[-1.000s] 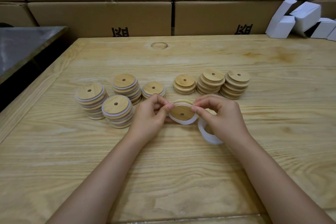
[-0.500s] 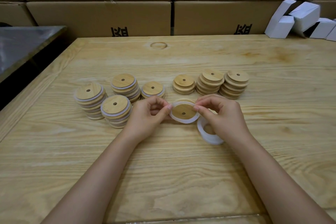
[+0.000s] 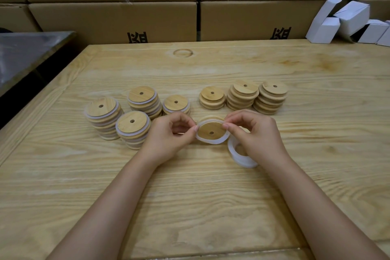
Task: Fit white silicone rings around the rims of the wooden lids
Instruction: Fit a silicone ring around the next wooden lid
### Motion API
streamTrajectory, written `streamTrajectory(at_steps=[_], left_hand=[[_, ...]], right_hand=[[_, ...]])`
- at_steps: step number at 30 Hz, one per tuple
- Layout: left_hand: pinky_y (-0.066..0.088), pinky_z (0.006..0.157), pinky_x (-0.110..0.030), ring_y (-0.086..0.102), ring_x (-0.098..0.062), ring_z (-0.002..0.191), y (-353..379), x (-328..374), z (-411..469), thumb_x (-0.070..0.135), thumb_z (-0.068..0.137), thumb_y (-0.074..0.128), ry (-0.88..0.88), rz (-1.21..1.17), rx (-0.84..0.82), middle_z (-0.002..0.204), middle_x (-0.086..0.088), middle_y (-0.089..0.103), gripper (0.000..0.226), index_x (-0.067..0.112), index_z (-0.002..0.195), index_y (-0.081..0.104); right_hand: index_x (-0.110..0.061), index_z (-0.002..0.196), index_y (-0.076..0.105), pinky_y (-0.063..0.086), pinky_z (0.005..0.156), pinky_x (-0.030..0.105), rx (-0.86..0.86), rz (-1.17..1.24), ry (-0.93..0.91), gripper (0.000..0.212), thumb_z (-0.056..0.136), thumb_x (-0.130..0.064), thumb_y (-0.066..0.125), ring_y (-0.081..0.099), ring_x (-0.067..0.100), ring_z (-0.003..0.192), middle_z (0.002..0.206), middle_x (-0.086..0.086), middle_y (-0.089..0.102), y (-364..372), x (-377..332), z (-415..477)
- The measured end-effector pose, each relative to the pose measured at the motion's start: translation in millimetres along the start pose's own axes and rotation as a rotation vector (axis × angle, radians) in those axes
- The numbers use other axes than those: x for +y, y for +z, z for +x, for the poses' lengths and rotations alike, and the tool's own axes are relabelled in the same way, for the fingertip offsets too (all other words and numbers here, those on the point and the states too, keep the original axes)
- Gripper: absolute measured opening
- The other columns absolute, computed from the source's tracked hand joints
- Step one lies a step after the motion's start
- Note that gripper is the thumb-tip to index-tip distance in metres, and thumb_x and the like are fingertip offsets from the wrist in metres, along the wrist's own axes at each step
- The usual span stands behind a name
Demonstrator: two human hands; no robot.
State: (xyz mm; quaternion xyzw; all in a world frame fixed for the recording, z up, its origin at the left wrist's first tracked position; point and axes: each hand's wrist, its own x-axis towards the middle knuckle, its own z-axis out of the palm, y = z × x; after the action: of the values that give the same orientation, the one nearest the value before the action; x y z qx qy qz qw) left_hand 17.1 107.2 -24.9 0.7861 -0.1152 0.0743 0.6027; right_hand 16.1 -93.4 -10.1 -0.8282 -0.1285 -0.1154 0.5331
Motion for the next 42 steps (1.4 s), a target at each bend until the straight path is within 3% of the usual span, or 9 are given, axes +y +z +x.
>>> streamTrajectory(at_steps=[3, 10, 16, 21, 25, 30, 35, 39, 42], left_hand=[[0.051, 0.062, -0.017, 0.067, -0.01, 0.069, 0, 0, -1, -0.002, 0.078, 0.07, -0.016, -0.01, -0.001, 0.07, 0.008, 0.067, 0.022, 0.017, 0.07, 0.062], [0.047, 0.059, -0.011, 0.063, 0.0, 0.064, 2, -1, -1, -0.005, 0.075, 0.07, -0.011, 0.023, -0.034, 0.066, 0.016, 0.065, 0.026, 0.019, 0.07, 0.06], [0.05, 0.064, -0.016, 0.064, -0.005, 0.067, -1, -3, -2, -0.005, 0.076, 0.07, 0.011, 0.003, -0.051, 0.067, 0.011, 0.067, 0.025, 0.018, 0.071, 0.061], [0.049, 0.064, -0.018, 0.063, -0.007, 0.069, 1, 0, -3, 0.019, 0.075, 0.067, 0.051, -0.092, -0.04, 0.07, 0.008, 0.066, 0.021, 0.02, 0.09, 0.053], [0.052, 0.074, -0.027, 0.065, -0.008, 0.078, 8, -2, -3, 0.036, 0.08, 0.062, 0.089, 0.153, -0.072, 0.08, 0.011, 0.069, 0.022, 0.04, 0.101, 0.056], [0.05, 0.076, -0.022, 0.065, -0.006, 0.084, 11, -4, 0, 0.009, 0.088, 0.06, 0.089, 0.012, -0.055, 0.089, 0.005, 0.068, 0.019, 0.027, 0.094, 0.059], [0.05, 0.077, -0.024, 0.063, -0.01, 0.085, 11, -3, 1, 0.003, 0.09, 0.054, 0.087, -0.093, -0.078, 0.089, -0.004, 0.065, 0.015, 0.018, 0.094, 0.055], [0.048, 0.082, -0.034, 0.057, -0.018, 0.088, 12, -1, 1, 0.013, 0.086, 0.051, 0.091, -0.155, -0.08, 0.091, -0.01, 0.059, 0.011, 0.017, 0.096, 0.053], [0.048, 0.081, -0.027, 0.056, -0.011, 0.088, 12, 0, 1, 0.003, 0.093, 0.049, 0.081, -0.204, -0.071, 0.091, -0.003, 0.058, 0.016, 0.017, 0.099, 0.053]], right_hand=[[-0.021, 0.073, 0.069, 0.049, 0.08, 0.016, 0.0, -0.007, -0.006, 0.015, 0.079, -0.008, 0.072, 0.063, 0.001, 0.082, 0.083, -0.012, 0.068, 0, 0, 0], [-0.024, 0.072, 0.067, 0.048, 0.08, 0.015, -0.009, -0.005, -0.007, 0.017, 0.079, -0.008, 0.071, 0.063, 0.0, 0.083, 0.084, -0.013, 0.067, 0, -1, -1], [-0.022, 0.073, 0.068, 0.048, 0.081, 0.015, -0.012, 0.0, 0.005, 0.016, 0.079, -0.008, 0.071, 0.063, 0.0, 0.083, 0.085, -0.012, 0.067, 0, -2, 0], [-0.017, 0.076, 0.069, 0.046, 0.079, 0.012, -0.008, -0.036, -0.037, 0.01, 0.079, -0.008, 0.071, 0.062, 0.001, 0.084, 0.085, -0.011, 0.067, 1, -2, -2], [-0.011, 0.076, 0.07, 0.044, 0.076, 0.009, 0.002, -0.109, -0.12, 0.007, 0.078, -0.005, 0.072, 0.06, 0.003, 0.082, 0.081, -0.011, 0.065, 8, -4, -4], [-0.011, 0.08, 0.068, 0.047, 0.078, 0.017, 0.041, -0.14, -0.167, 0.007, 0.077, -0.005, 0.072, 0.06, 0.005, 0.081, 0.082, -0.006, 0.066, 12, -5, -7], [-0.012, 0.08, 0.065, 0.048, 0.078, 0.023, 0.061, -0.151, -0.129, 0.007, 0.077, -0.009, 0.071, 0.06, 0.006, 0.08, 0.081, -0.007, 0.066, 16, -7, -8], [-0.014, 0.078, 0.063, 0.051, 0.074, 0.024, 0.061, -0.107, -0.08, 0.009, 0.079, -0.009, 0.07, 0.063, 0.001, 0.076, 0.08, -0.007, 0.067, 18, -8, -9], [-0.02, 0.077, 0.064, 0.051, 0.072, 0.022, 0.064, -0.087, -0.063, 0.012, 0.081, -0.009, 0.069, 0.064, -0.001, 0.073, 0.079, -0.01, 0.068, 18, -9, -9]])
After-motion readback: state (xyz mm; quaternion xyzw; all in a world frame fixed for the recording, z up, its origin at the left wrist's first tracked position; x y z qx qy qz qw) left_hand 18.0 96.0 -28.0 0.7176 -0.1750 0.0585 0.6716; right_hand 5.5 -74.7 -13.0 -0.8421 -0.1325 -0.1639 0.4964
